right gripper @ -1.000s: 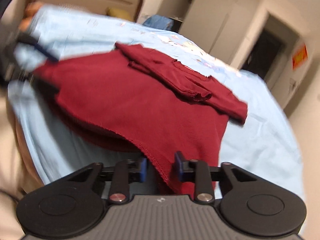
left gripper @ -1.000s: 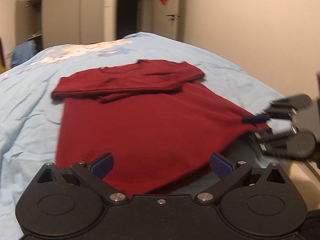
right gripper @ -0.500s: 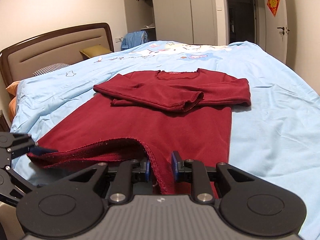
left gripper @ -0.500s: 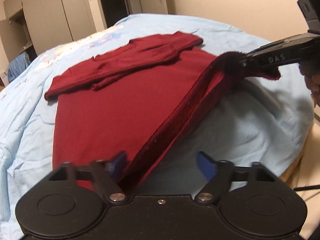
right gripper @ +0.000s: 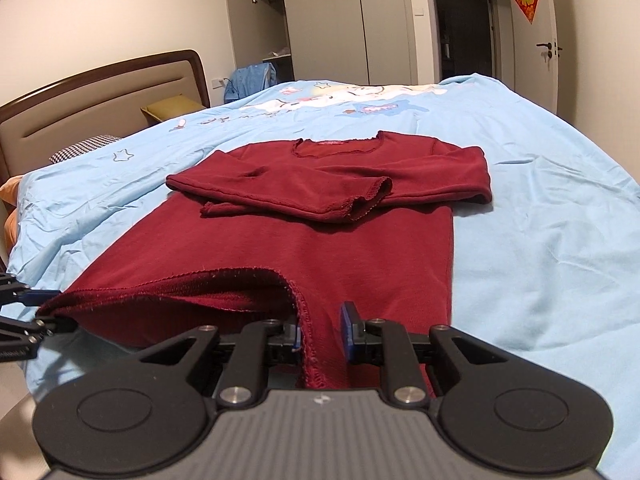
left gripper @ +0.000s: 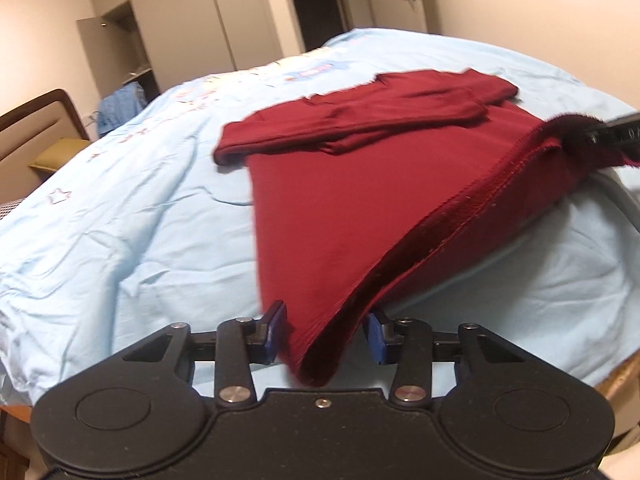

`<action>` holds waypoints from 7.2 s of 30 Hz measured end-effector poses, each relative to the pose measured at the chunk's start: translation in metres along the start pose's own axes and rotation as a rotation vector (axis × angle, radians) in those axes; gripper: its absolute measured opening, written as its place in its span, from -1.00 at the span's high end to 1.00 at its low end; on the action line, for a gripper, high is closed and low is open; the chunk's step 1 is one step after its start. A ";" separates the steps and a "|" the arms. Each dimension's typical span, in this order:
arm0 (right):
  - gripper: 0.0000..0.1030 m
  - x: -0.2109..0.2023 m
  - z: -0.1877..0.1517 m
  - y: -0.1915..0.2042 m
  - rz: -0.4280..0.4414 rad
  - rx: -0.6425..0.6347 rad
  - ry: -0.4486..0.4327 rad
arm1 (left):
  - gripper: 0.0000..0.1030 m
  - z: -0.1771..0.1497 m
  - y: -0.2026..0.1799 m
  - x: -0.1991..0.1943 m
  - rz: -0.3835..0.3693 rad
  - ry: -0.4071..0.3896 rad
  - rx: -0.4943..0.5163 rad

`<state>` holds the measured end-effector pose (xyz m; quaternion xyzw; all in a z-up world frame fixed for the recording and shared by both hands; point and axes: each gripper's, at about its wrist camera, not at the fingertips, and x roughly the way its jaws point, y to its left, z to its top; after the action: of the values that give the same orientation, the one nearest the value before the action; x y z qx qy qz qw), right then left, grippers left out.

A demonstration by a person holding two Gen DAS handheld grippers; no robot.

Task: Fold small clothes

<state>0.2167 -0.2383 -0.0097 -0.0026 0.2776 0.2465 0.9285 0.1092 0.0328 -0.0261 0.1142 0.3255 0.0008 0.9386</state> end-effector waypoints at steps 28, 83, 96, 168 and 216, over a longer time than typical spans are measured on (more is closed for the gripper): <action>-0.84 -0.026 -0.035 0.016 -0.156 -0.306 0.066 | 0.76 0.069 0.038 0.083 -0.094 0.008 -0.221; 0.83 -0.196 0.040 0.003 -0.269 -0.251 -0.760 | 0.93 0.112 0.056 -0.183 -0.079 -0.704 -0.272; 0.81 -0.112 0.083 -0.027 -0.286 -0.253 -0.543 | 0.91 0.145 0.077 -0.088 -0.070 -0.454 -0.237; -0.78 0.149 0.082 -0.053 -0.088 -0.305 -0.064 | -0.98 0.164 0.055 0.187 -0.264 -0.163 -0.132; -1.00 0.094 0.056 -0.015 -0.098 -0.007 -0.130 | -0.99 0.127 0.111 0.152 -0.202 -0.172 -0.547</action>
<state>0.3205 -0.2003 -0.0133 -0.0032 0.2152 0.2015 0.9555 0.3142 0.1255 0.0018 -0.1761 0.2421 -0.0147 0.9540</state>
